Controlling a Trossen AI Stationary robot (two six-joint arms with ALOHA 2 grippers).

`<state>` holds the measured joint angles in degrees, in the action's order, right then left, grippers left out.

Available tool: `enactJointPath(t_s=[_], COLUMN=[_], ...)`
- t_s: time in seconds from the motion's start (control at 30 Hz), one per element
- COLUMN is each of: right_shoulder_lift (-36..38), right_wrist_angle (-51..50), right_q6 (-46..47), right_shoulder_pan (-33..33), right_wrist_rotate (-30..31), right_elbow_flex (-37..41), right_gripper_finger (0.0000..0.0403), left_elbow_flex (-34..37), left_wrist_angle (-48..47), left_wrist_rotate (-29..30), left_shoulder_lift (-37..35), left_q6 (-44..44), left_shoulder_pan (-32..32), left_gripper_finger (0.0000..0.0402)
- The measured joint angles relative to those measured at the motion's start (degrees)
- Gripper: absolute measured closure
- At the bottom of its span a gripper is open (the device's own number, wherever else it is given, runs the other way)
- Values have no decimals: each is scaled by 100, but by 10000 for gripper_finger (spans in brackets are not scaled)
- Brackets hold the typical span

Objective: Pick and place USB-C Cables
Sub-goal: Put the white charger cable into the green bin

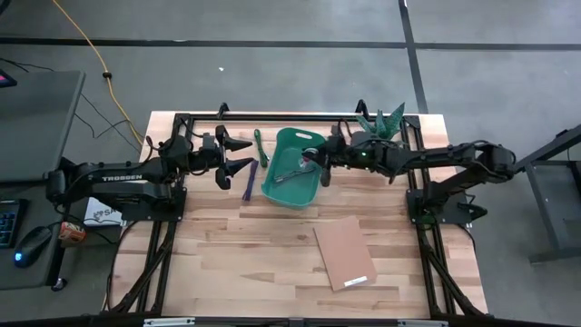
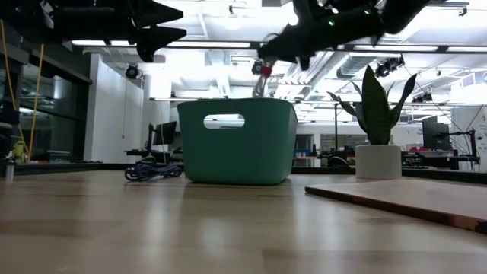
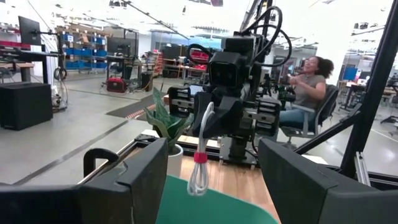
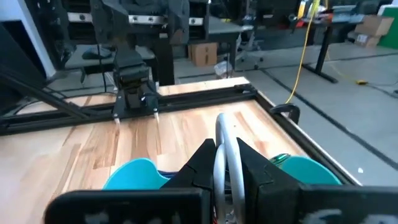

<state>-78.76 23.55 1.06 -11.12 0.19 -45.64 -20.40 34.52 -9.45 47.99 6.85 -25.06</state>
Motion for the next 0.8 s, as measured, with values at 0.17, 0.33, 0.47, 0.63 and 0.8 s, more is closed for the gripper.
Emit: enactJointPath(t_s=[0.17,0.33,0.47,0.63,0.8], right_shoulder_lift=[-557,-1195,-1676,-2091,-2256], right_wrist_angle=[-1589,-3504,-4482,-5156,-5420], right_q6=[-124,-277,-313,-465,-457], right_shoulder_pan=[169,191,172,145,82], right_wrist_rotate=[24,114,122,110,113], right_elbow_flex=[-1376,-2929,-3810,-4574,-4814], right_gripper_finger=[389,389,389,389,389], left_elbow_flex=[0,0,0,-2,-2], left_wrist_angle=[2,0,-11,-46,-46], left_wrist_rotate=[126,155,155,155,154], left_shoulder_lift=[0,0,0,0,0], left_q6=[0,-96,-101,-86,-105], left_shoulder_pan=[-2,-2,0,0,0], left_gripper_finger=[171,171,171,171,171])
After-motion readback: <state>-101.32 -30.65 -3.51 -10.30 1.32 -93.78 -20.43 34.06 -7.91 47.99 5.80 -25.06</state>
